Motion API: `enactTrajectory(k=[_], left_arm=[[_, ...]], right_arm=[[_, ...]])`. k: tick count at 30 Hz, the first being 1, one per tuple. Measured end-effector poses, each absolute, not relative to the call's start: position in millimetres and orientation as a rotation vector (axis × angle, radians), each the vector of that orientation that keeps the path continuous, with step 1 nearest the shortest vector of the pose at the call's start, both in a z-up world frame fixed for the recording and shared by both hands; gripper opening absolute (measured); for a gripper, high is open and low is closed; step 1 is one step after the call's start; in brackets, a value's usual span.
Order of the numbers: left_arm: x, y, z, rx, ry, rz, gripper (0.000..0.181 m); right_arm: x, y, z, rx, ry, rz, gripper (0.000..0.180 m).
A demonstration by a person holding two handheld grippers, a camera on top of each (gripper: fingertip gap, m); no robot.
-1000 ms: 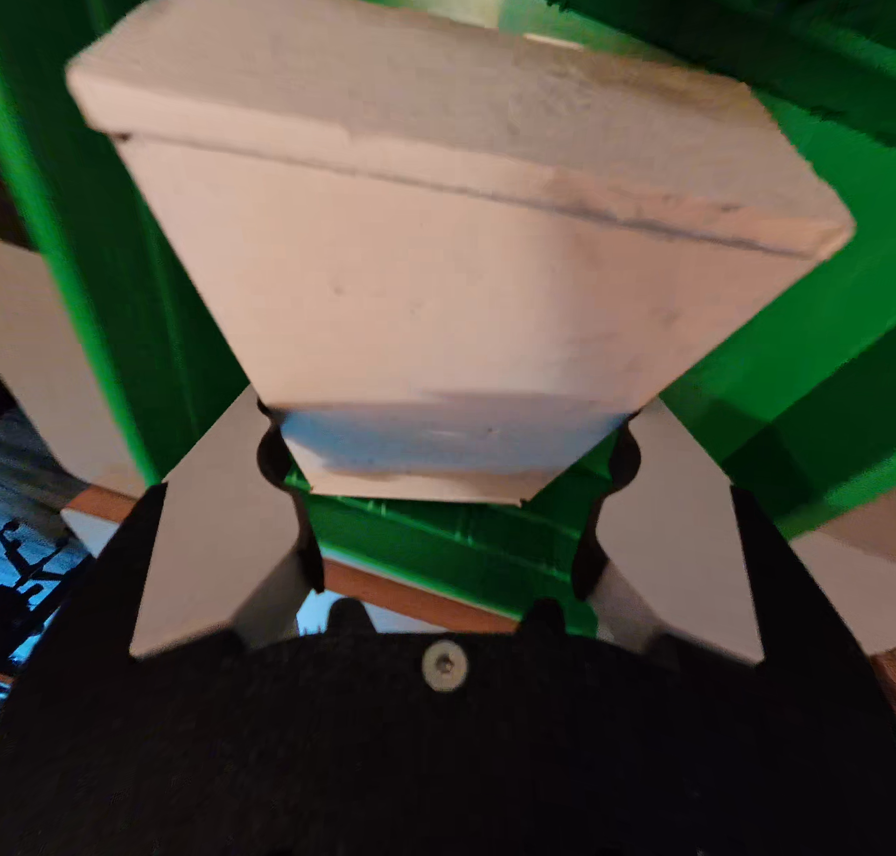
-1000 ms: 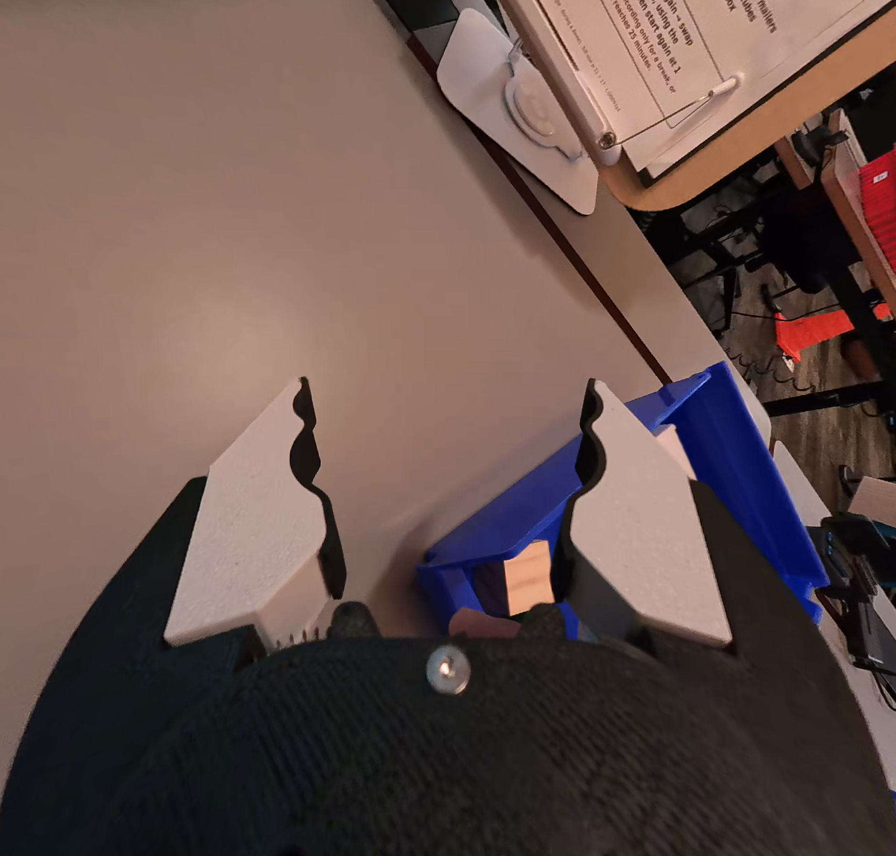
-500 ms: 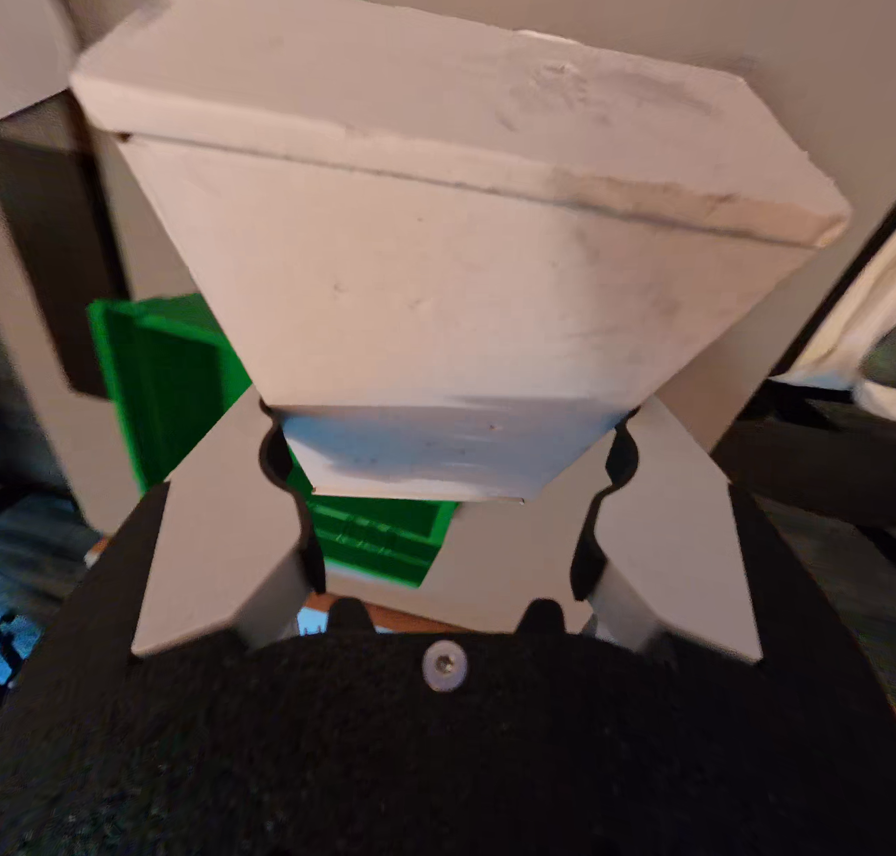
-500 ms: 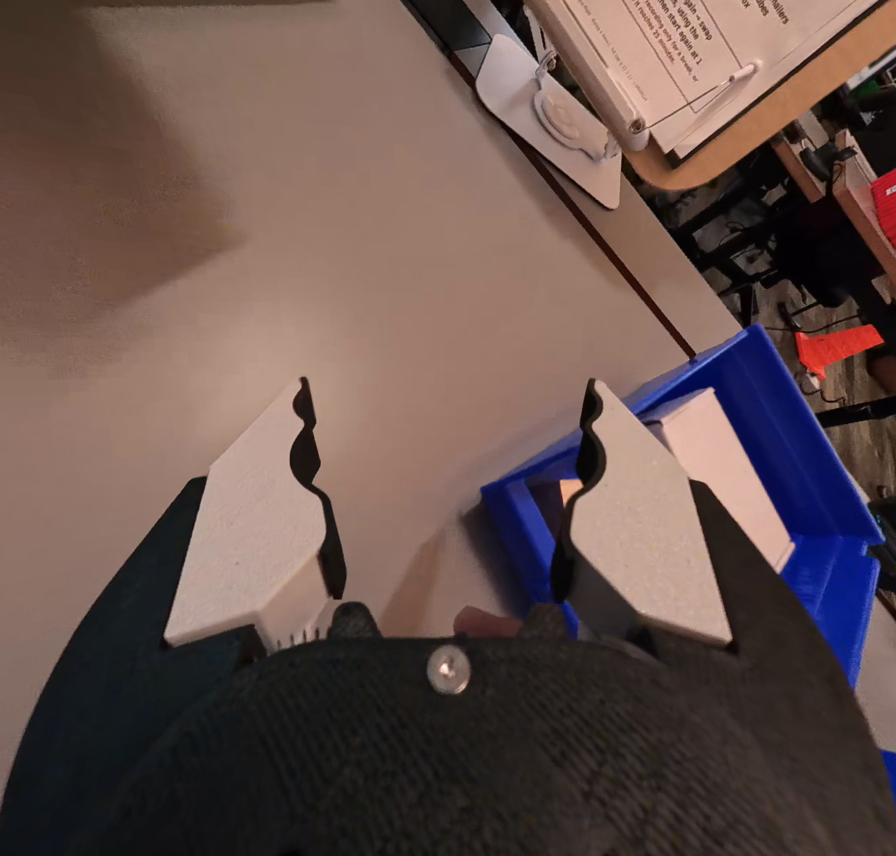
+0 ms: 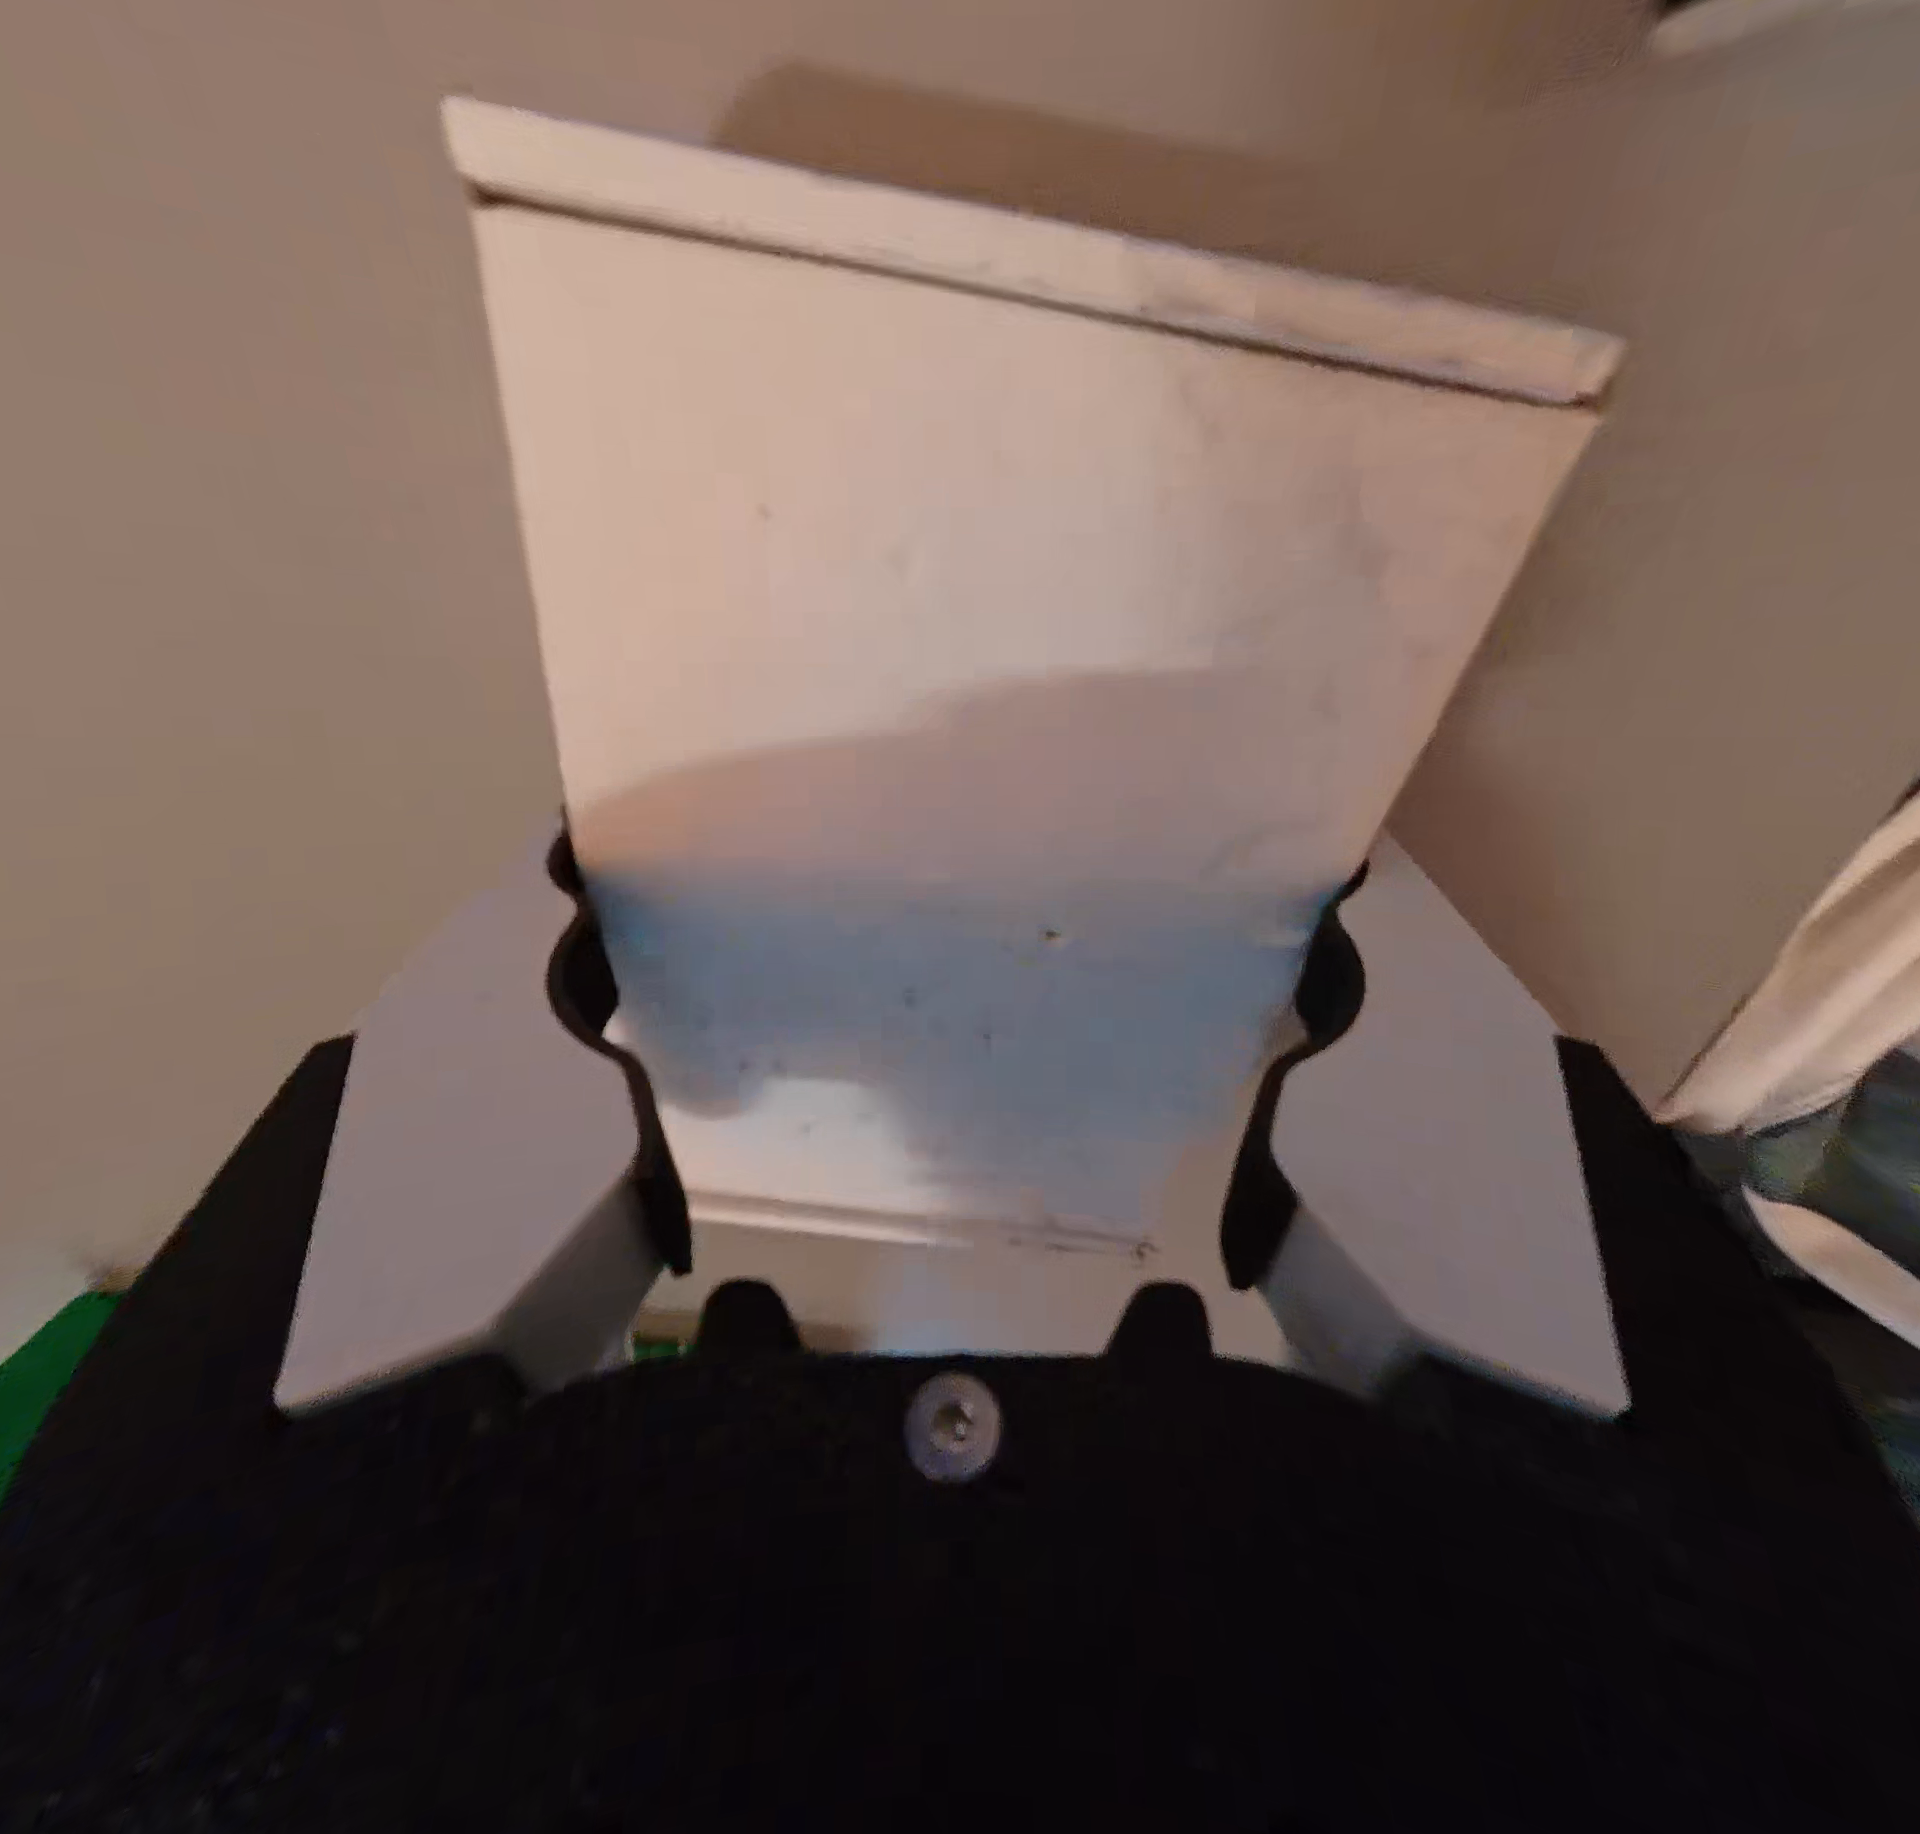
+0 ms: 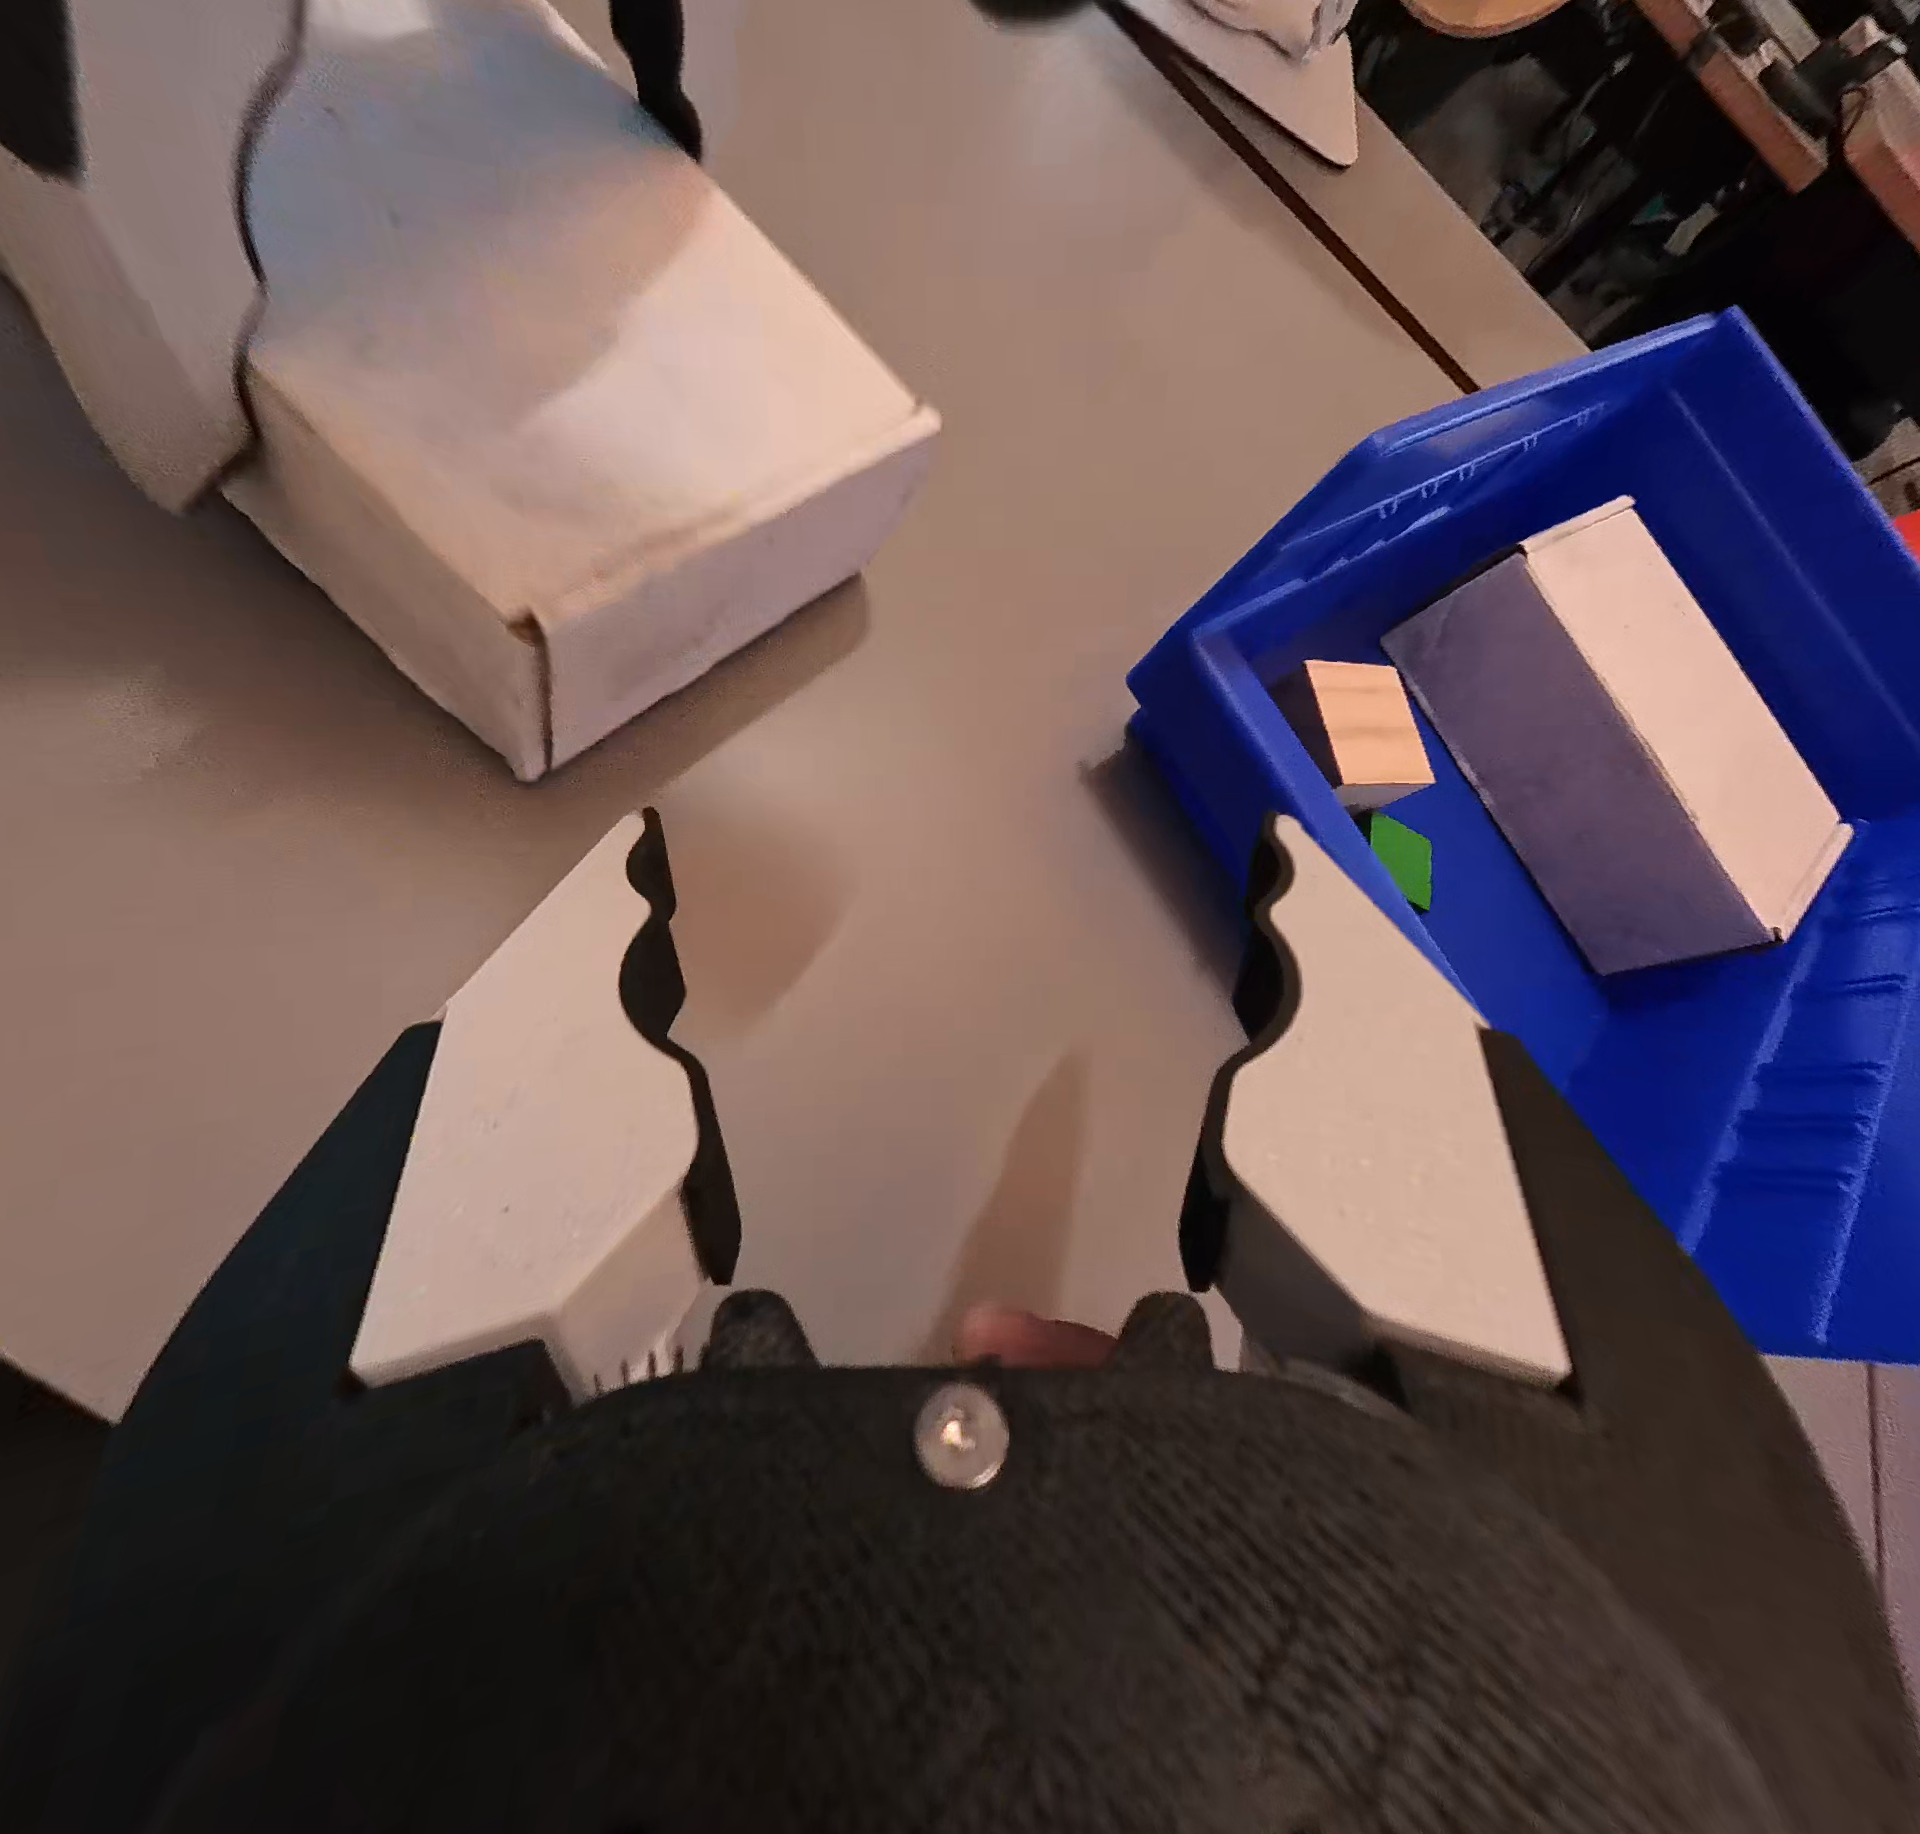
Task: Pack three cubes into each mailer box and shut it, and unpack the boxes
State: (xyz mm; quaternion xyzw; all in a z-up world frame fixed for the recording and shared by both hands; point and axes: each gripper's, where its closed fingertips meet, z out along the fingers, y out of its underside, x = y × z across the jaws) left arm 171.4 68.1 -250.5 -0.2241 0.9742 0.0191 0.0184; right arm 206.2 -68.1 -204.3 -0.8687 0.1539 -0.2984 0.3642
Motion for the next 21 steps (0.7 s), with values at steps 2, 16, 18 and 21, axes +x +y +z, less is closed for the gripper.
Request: enactTrajectory(k=[2,16,18,21], left_arm=[[174.4,62.8,-251.4,-0.706,3.007,-0.036,0.133],[212.0,63.2,-178.2,-1.016,2.824,-1.195,0.0],[212.0,67.9,-184.6,-1.086,2.845,-1.272,0.0],[211.6,73.3,-190.8,-1.156,2.85,-1.359,0.0]], right_arm=[[204.0,-63.6,-207.6,-2.23,0.385,-0.775,0.11],[180.9,-43.5,-191.6,-2.137,0.072,-0.993,0.107],[174.9,-34.4,-191.8,-2.141,-0.036,-1.049,0.099],[170.9,-25.1,-197.2,-2.163,-0.174,-1.139,0.089]])
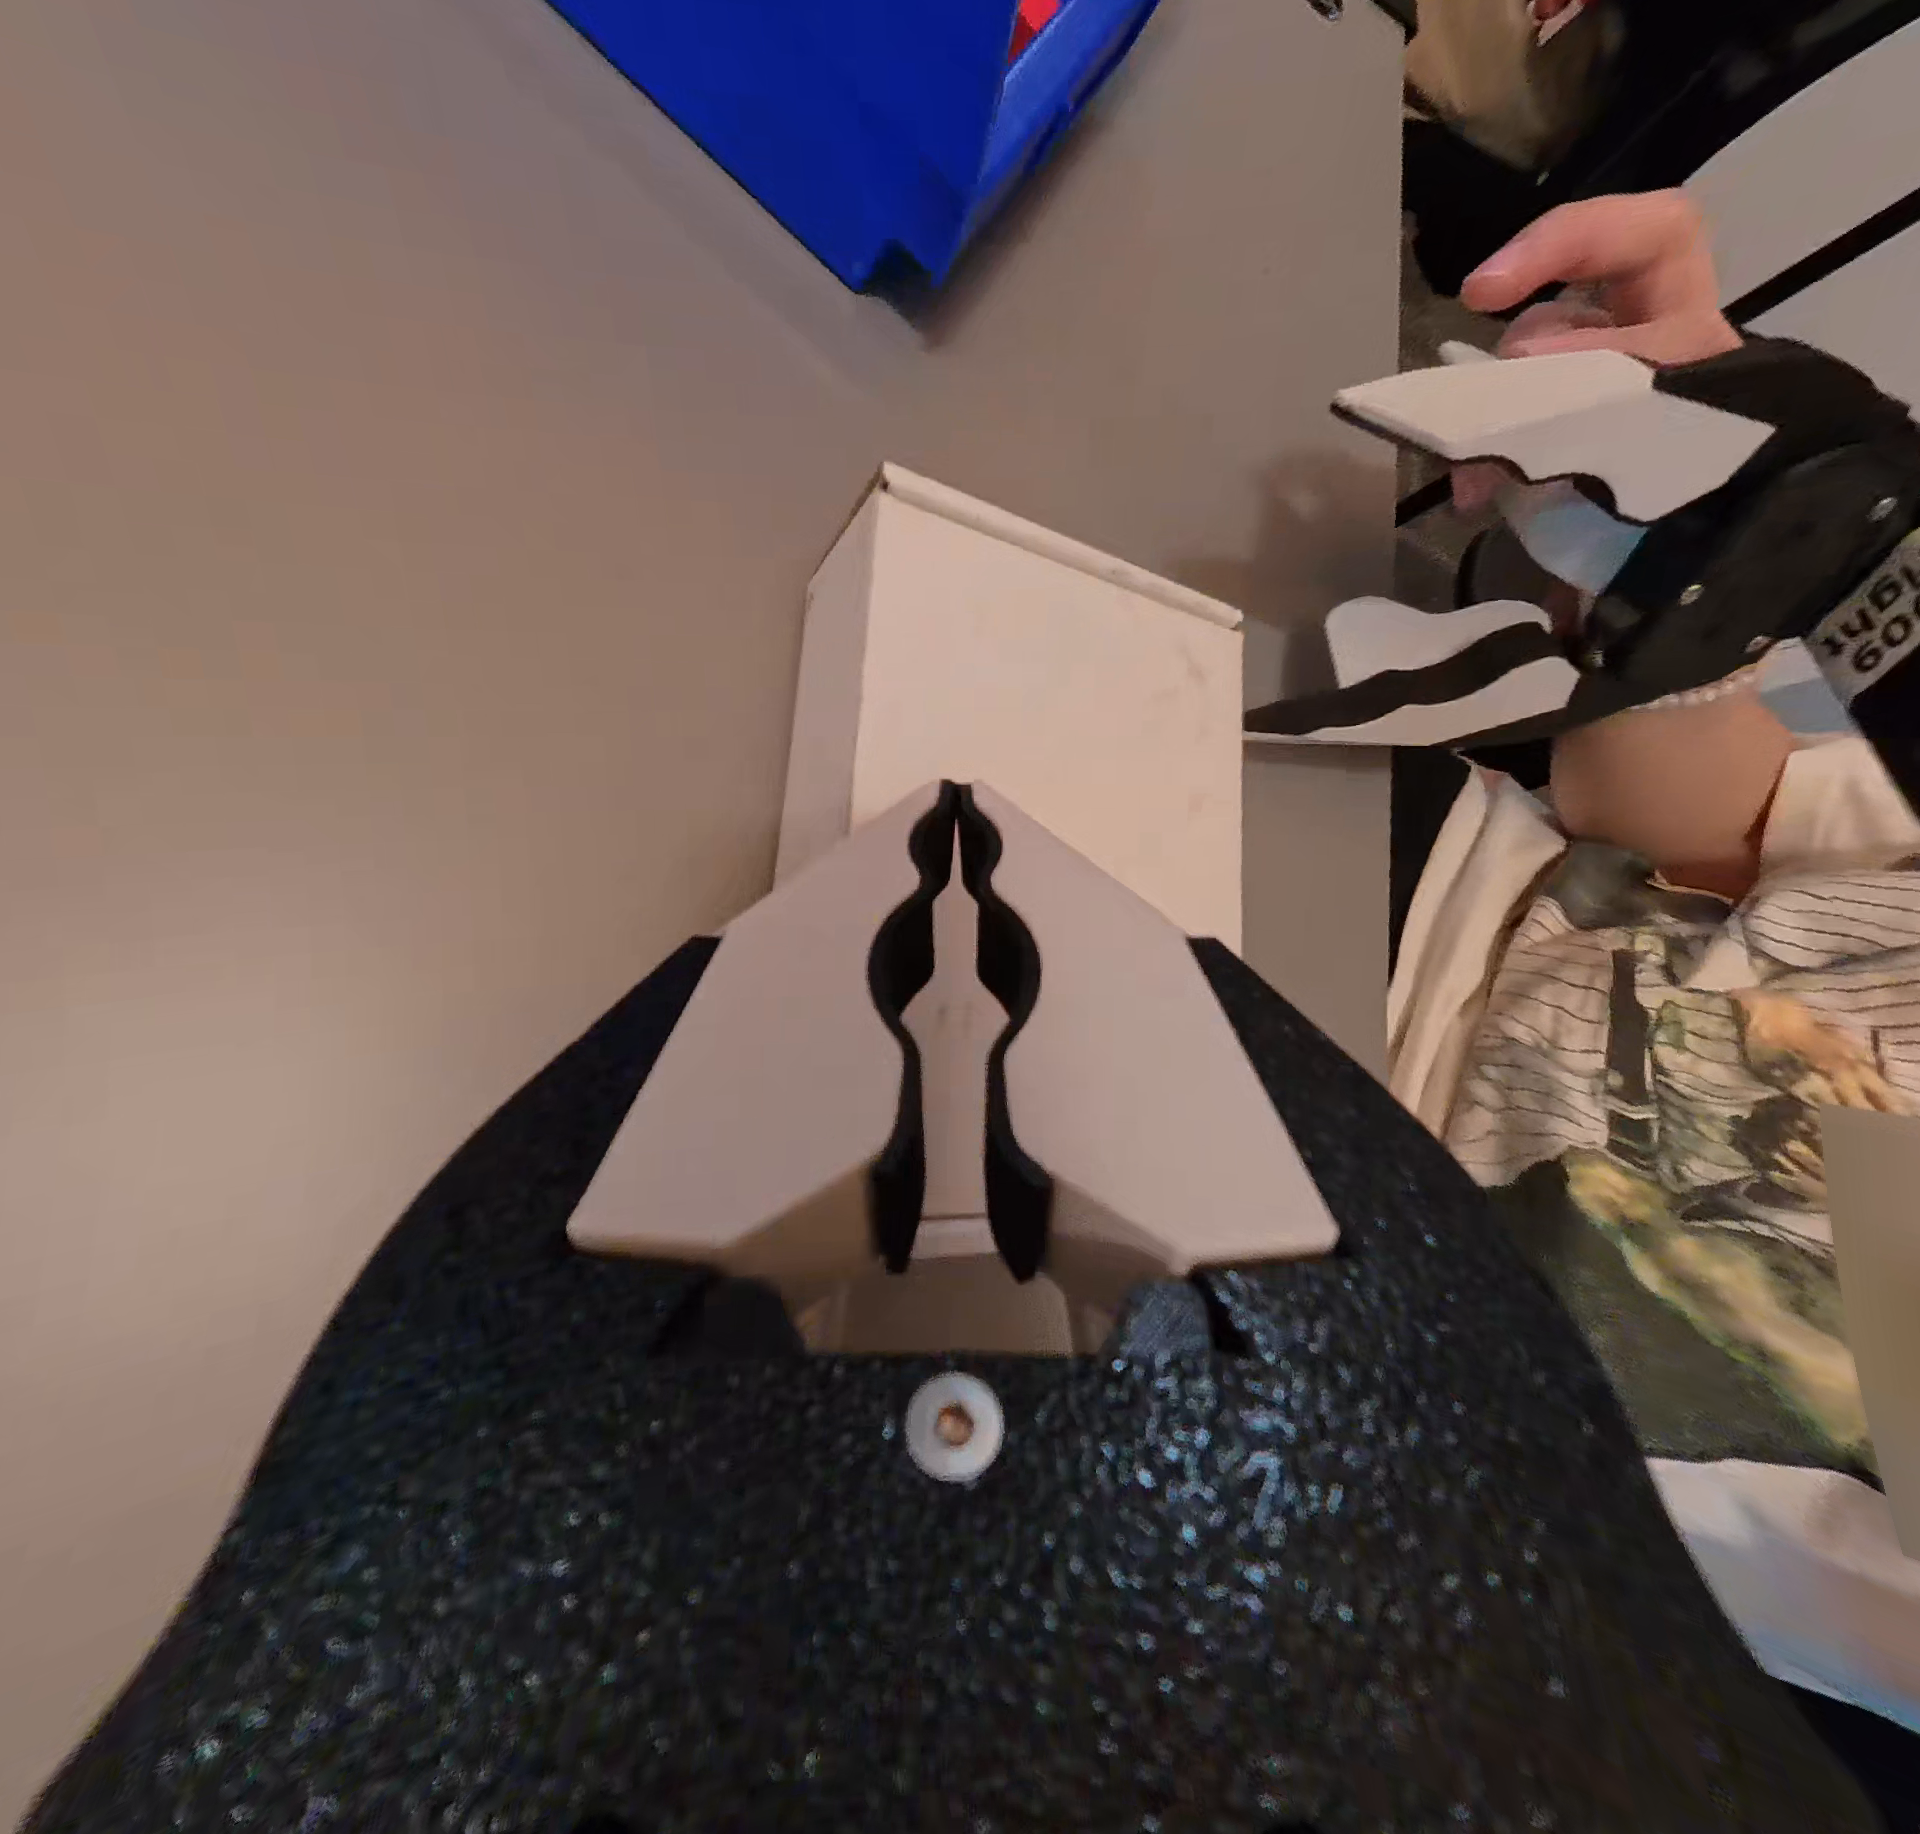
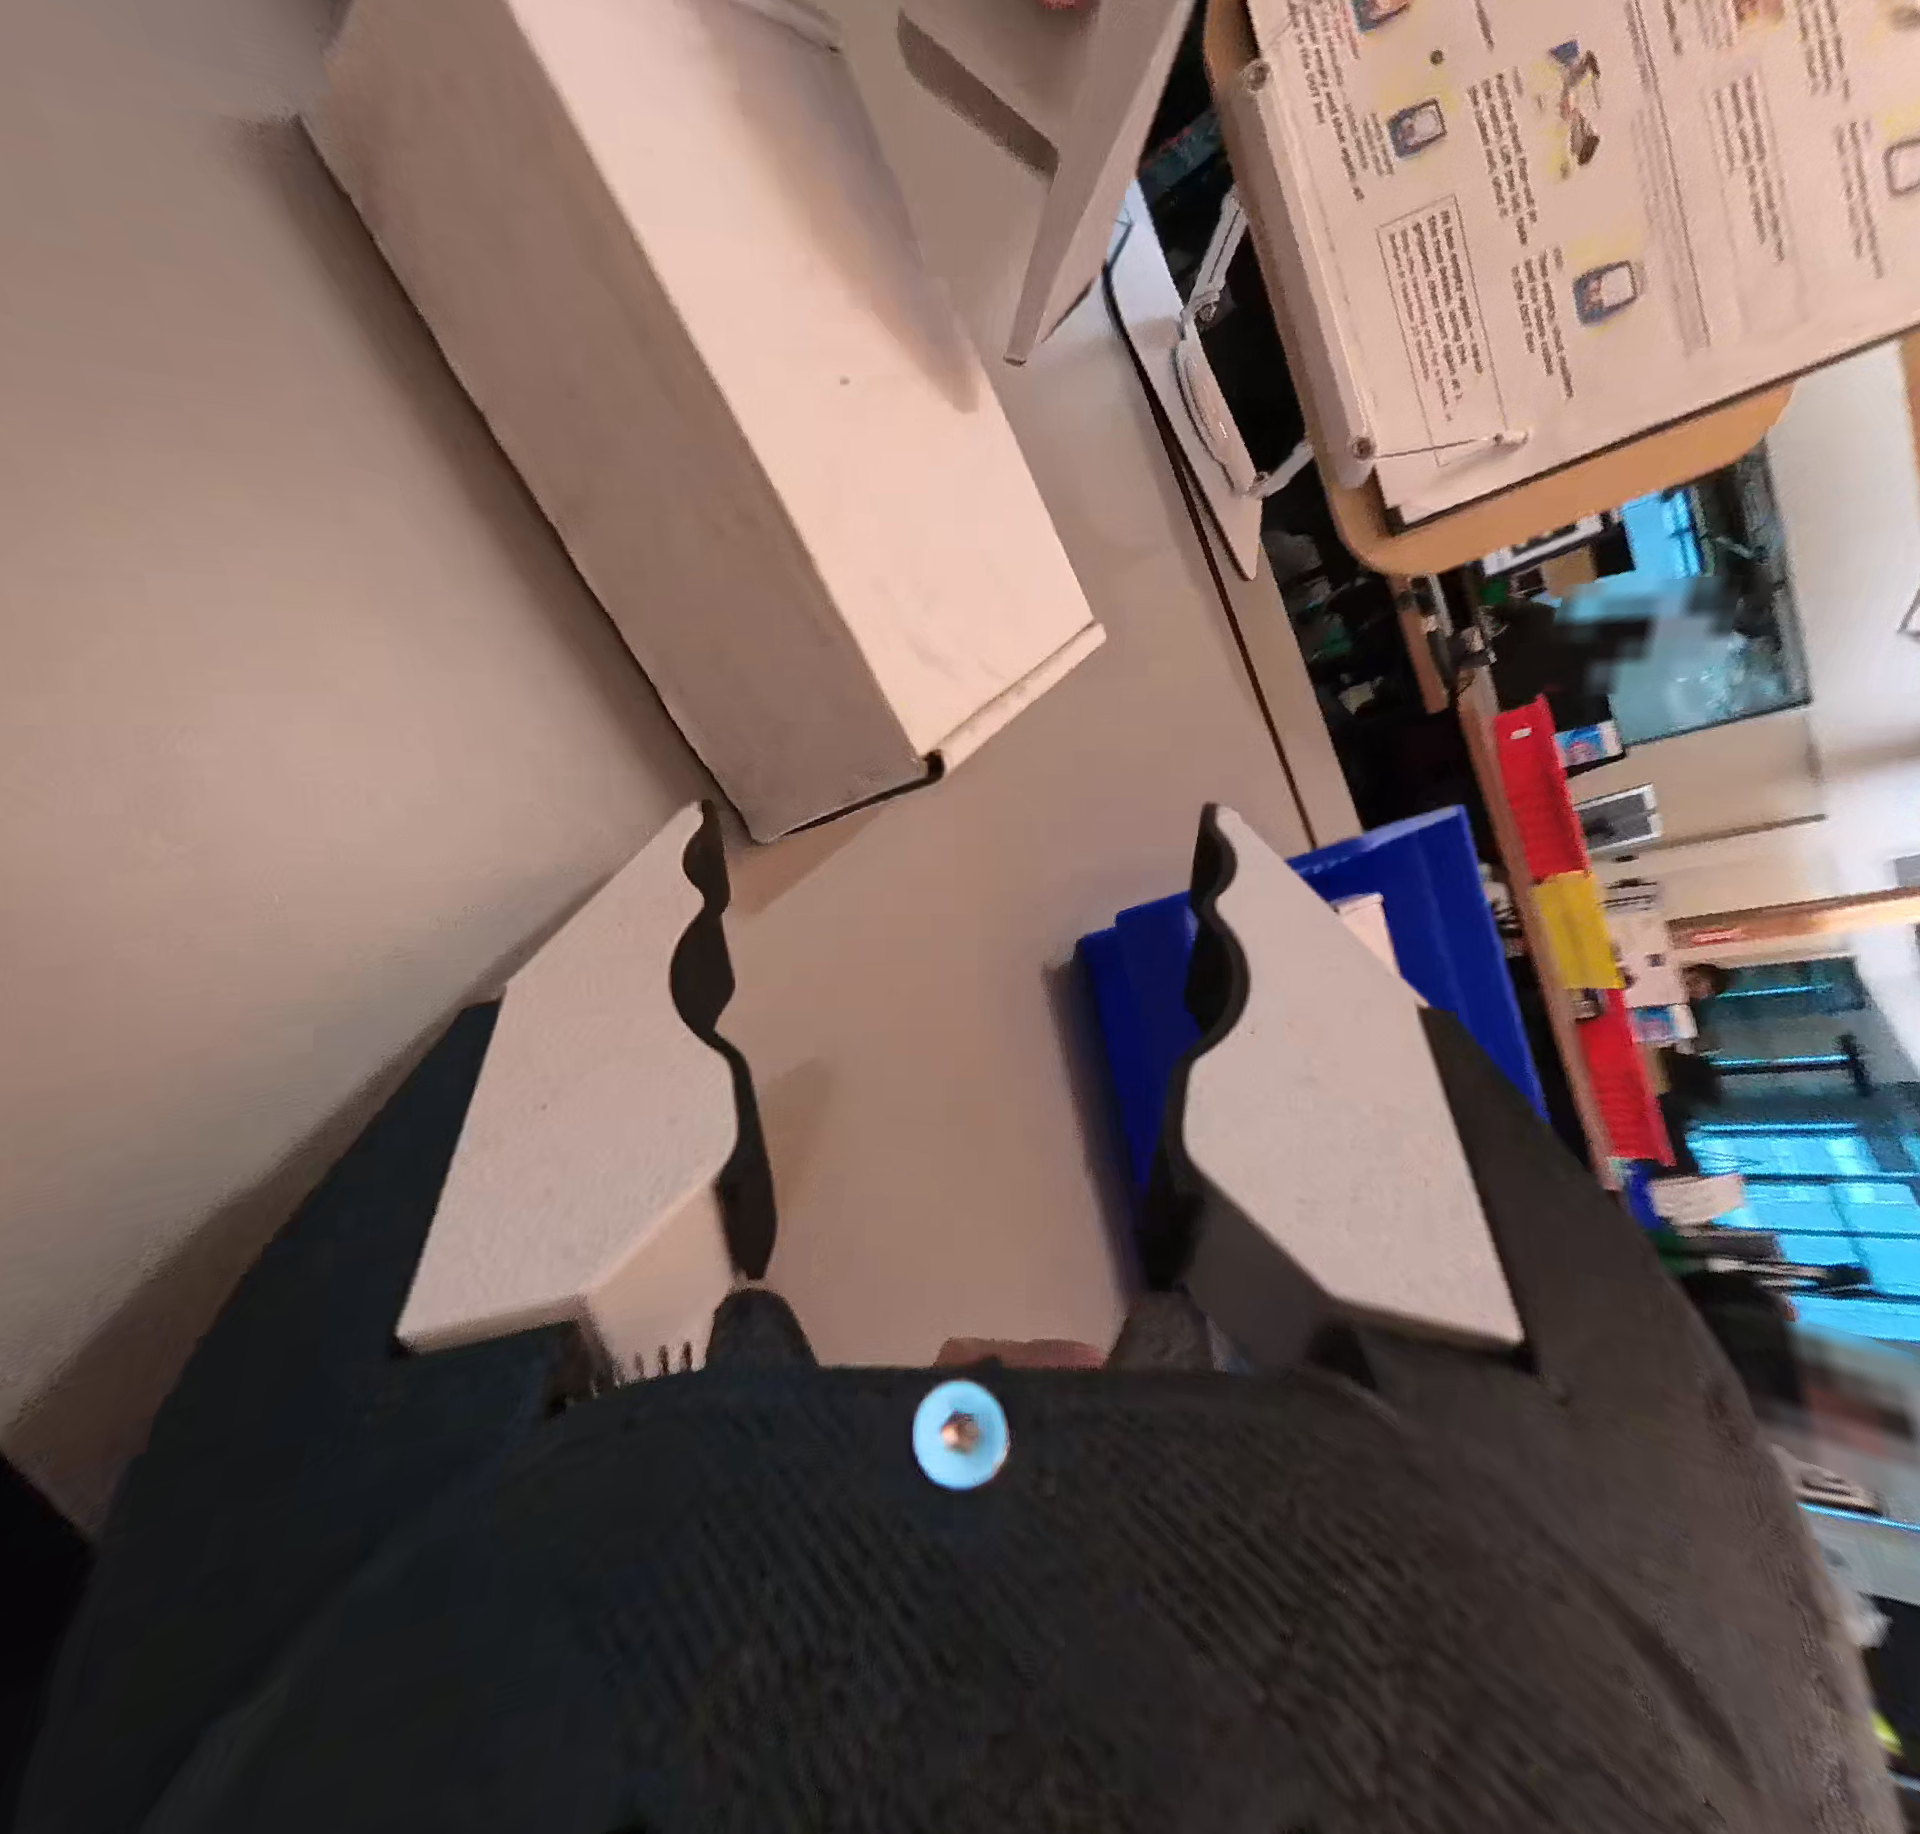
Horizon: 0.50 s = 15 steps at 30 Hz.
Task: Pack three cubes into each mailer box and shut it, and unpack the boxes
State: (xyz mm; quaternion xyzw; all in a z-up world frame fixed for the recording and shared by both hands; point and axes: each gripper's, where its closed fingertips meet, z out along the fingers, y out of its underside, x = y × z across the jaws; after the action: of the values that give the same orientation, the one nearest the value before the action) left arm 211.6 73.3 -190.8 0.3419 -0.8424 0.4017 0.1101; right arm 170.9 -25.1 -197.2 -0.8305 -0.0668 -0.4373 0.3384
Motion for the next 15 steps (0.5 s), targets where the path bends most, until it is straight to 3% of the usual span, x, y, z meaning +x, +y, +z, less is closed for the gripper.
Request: enactTrajectory(k=[15], left_arm=[[212.9,81.4,-201.6,1.058,-2.414,1.212,0.0]], right_arm=[[172.1,-4.9,-214.4,-2.219,-0.473,-1.31,0.083]])
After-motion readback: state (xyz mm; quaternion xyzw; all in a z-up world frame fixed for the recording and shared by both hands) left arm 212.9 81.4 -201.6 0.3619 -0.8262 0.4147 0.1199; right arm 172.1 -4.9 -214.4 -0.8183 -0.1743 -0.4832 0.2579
